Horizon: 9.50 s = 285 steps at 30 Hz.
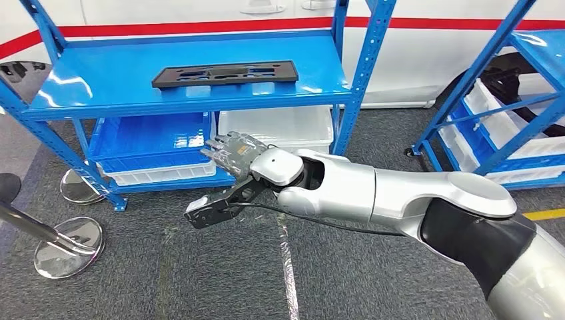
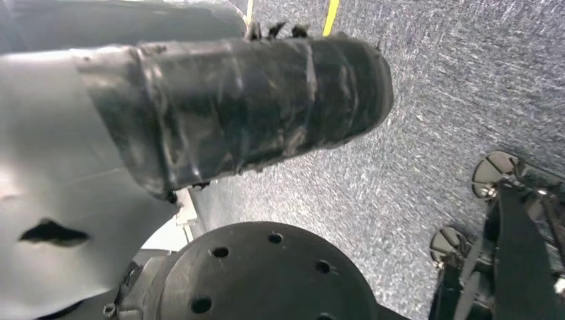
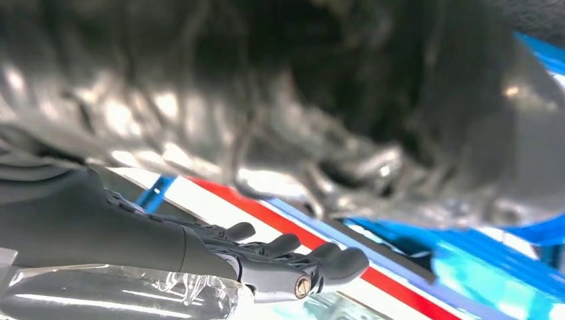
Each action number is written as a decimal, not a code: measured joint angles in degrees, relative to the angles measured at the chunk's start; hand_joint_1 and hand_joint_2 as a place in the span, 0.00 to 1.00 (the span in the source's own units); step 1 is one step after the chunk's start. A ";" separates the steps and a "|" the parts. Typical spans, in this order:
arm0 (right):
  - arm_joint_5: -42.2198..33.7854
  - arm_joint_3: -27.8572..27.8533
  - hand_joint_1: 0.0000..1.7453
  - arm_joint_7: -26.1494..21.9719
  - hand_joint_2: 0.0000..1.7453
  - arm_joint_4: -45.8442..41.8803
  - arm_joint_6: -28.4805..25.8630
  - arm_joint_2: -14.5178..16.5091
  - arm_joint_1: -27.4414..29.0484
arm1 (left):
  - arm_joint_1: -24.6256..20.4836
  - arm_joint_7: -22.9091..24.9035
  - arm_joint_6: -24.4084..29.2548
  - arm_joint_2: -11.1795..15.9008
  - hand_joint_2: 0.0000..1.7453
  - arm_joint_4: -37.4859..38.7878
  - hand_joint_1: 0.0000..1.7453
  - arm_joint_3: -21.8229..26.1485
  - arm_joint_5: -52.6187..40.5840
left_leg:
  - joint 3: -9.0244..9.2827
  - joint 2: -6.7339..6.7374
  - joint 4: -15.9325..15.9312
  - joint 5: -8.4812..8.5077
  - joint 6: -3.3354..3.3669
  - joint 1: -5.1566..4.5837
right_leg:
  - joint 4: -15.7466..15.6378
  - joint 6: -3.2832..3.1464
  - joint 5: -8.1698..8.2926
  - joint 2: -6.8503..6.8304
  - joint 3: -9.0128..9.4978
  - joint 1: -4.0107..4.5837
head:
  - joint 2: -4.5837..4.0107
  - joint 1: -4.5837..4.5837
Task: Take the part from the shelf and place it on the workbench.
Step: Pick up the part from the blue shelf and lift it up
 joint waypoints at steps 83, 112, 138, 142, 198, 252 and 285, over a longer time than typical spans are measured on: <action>-10.21 -0.53 0.00 0.02 0.00 0.45 -10.46 -0.42 1.67 | 0.35 1.25 -0.24 -0.15 0.00 0.02 0.00 -0.02 -0.16 | -5.20 0.38 13.43 -7.22 -1.27 0.34 | -0.70 -1.27 1.49 -0.35 -0.72 -0.39 | 0.00 -0.18; -10.67 -1.47 0.00 0.71 0.00 0.27 -11.20 -1.56 1.89 | 0.33 1.42 -0.68 -0.20 0.00 0.02 0.00 -0.04 -0.20 | -0.88 0.26 7.20 -6.17 -0.89 0.27 | -1.12 -1.43 2.24 -0.21 -1.08 -0.12 | 0.00 0.00; -8.66 -2.12 0.00 3.05 0.00 0.40 -11.39 -5.60 3.14 | 0.45 2.04 -0.20 -0.20 0.00 0.03 0.00 -0.02 -0.18 | 2.73 0.07 -0.42 -2.25 -0.19 0.42 | 0.38 0.81 2.16 -0.26 -2.68 -0.53 | 0.00 0.22; -8.58 -2.39 0.00 3.15 0.00 0.26 -11.38 -5.93 3.16 | 0.43 2.09 -0.13 -0.21 0.00 0.02 0.00 -0.03 -0.18 | -0.01 0.26 5.70 -5.59 -1.19 0.65 | -0.30 -0.54 1.94 -0.20 -1.71 -0.89 | 0.00 -0.05; -3.57 -3.51 0.00 3.53 0.00 0.10 -9.21 -7.51 5.91 | 0.27 1.57 -0.75 -0.17 0.00 0.04 0.00 -0.02 -0.22 | 2.65 -0.17 -0.56 -1.94 0.64 0.06 | 0.21 0.81 1.81 -0.34 -2.05 -0.24 | 0.00 0.16; -2.55 -5.24 0.00 2.18 1.00 2.63 -11.30 -6.90 9.18 | 0.27 2.19 -0.32 -0.45 0.00 0.04 0.00 -0.02 -0.37 | 0.97 0.06 -0.74 -0.21 1.99 0.16 | 15.37 1.72 -6.69 -0.43 -7.80 -0.47 | 0.00 0.13; -2.71 -5.43 0.00 0.13 1.00 5.21 -11.28 -5.93 10.73 | 0.31 1.31 -0.13 -0.56 0.00 0.07 0.00 -0.02 -0.33 | 0.91 -0.02 -0.14 -0.63 1.79 0.14 | 15.57 1.44 -5.66 -0.53 -8.08 -0.46 | 0.00 -0.06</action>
